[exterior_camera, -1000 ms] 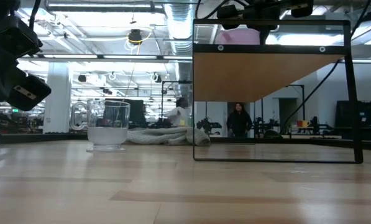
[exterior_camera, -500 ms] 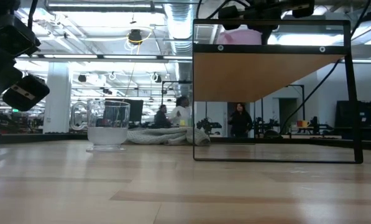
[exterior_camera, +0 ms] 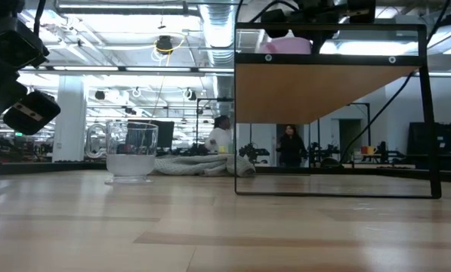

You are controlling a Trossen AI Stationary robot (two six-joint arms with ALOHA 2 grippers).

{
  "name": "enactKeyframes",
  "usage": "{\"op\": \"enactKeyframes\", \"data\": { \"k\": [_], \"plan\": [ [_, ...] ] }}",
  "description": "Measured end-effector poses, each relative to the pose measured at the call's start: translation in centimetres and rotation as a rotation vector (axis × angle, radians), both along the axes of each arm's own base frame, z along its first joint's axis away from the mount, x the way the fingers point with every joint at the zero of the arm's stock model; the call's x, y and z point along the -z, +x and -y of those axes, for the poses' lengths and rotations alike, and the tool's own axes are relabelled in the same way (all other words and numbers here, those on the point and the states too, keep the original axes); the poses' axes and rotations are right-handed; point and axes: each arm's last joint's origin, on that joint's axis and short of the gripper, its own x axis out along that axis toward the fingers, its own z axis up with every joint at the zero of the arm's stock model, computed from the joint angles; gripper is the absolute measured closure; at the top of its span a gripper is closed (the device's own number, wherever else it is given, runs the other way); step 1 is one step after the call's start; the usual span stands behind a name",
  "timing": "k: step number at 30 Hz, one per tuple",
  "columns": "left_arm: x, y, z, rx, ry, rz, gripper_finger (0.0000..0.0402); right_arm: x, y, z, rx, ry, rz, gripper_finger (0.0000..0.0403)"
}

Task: Stack small to large cups/mugs on shelf
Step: Put the pink mug on the shelf

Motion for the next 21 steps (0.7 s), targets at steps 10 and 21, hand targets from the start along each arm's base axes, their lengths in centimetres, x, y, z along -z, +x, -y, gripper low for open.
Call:
{"op": "enactKeyframes", "data": {
  "k": [10,21],
  "plan": [
    [0.0,0.0,0.0,-0.001,-0.001,0.0,0.0401,-0.12,0.11,0.04,-0.033,-0.021,0.02,0.0341],
    [0.0,0.0,0.0,0.001,0.001,0.001,0.0401,-0.2,0.33,0.03,-0.061,-0.03,0.047,0.0341]
  ]
}}
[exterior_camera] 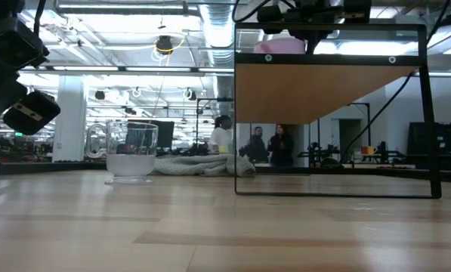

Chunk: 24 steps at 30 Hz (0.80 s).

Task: Stack small to large cups/mugs on shelf
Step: Put the pink mug on the shelf

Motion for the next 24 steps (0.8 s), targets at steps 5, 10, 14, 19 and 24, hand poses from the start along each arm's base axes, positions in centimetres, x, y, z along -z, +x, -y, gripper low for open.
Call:
{"op": "enactKeyframes", "data": {
  "k": [5,10,14,19,24],
  "plan": [
    [0.0,0.0,0.0,0.001,0.002,0.001,0.0401,-0.02,0.04,-0.17,-0.025,0.005,0.005,0.0341],
    [-0.01,0.0,0.0,0.001,0.002,0.002,0.0401,-0.04,0.02,-0.21,-0.033,0.009,0.005,0.0341],
    [0.0,0.0,0.0,0.002,0.003,0.002,0.0401,-0.03,0.01,-0.2,-0.034,0.005,0.004,0.0341],
    [0.0,0.0,0.0,0.002,0.003,0.002,0.0401,-0.05,0.0,-0.17,-0.033,-0.004,0.004,0.0341],
    [0.0,0.0,0.0,0.005,0.008,0.005,0.0401,-0.06,0.06,-0.16,-0.033,-0.007,0.009,0.0341]
  ]
}}
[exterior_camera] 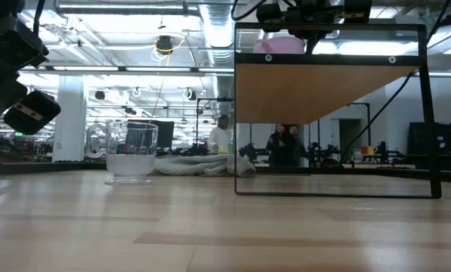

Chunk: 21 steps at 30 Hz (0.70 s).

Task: Stack small to large cups/mugs on shelf
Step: Put the pink mug on the shelf

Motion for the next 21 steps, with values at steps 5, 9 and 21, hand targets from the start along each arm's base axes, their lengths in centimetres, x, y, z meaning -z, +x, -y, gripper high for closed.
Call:
{"op": "enactKeyframes", "data": {
  "k": [5,9,21],
  "plan": [
    [0.0,0.0,0.0,0.004,0.005,0.004,0.0401,-0.04,0.18,-0.04,-0.048,-0.006,0.022,0.0341],
    [0.0,0.0,0.0,0.007,0.009,0.006,0.0401,-0.06,0.18,-0.08,-0.077,0.005,0.027,0.0341],
    [-0.15,0.09,0.04,0.008,0.004,0.023,0.0401,-0.06,0.22,0.0,-0.067,-0.02,0.027,0.0313]
  ]
}}
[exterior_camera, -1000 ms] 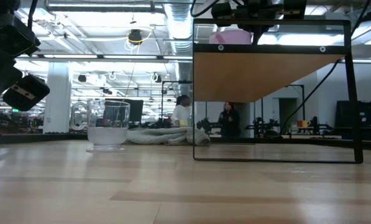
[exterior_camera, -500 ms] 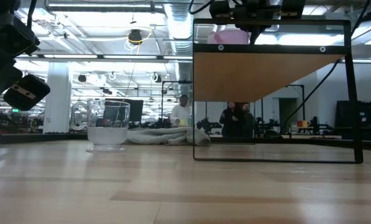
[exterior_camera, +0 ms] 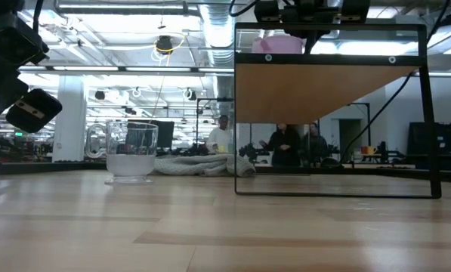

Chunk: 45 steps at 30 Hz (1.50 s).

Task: Stack small to large cups/mugs on shelf
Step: Put the pink mug on the shelf, then put the transparent mug on the shelf

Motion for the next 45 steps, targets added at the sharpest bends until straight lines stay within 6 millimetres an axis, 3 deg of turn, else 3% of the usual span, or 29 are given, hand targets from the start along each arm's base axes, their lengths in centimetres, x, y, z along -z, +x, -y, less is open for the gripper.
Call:
{"op": "enactKeyframes", "data": {
  "k": [11,16,27,37,45],
  "plan": [
    [-0.1,0.1,0.0,0.004,0.001,0.014,0.0401,0.0,0.2,-0.2,-0.016,0.015,0.017,0.0208],
    [-0.1,0.1,0.0,0.004,0.0,0.014,0.0401,-0.2,0.6,-0.3,-0.055,0.046,0.071,0.0181],
    [-0.1,0.0,0.1,0.01,-0.012,0.007,0.0401,-0.7,0.0,-0.1,-0.064,-0.007,0.072,0.0182],
    [-0.1,0.0,0.0,0.01,-0.011,0.005,0.0401,-4.8,-2.0,-0.8,-0.041,-0.102,0.218,0.0187],
    [-0.6,0.3,0.1,0.003,-0.032,0.064,0.0401,-8.0,-2.6,-2.9,-0.399,-0.286,0.353,0.0188]
  ]
}}
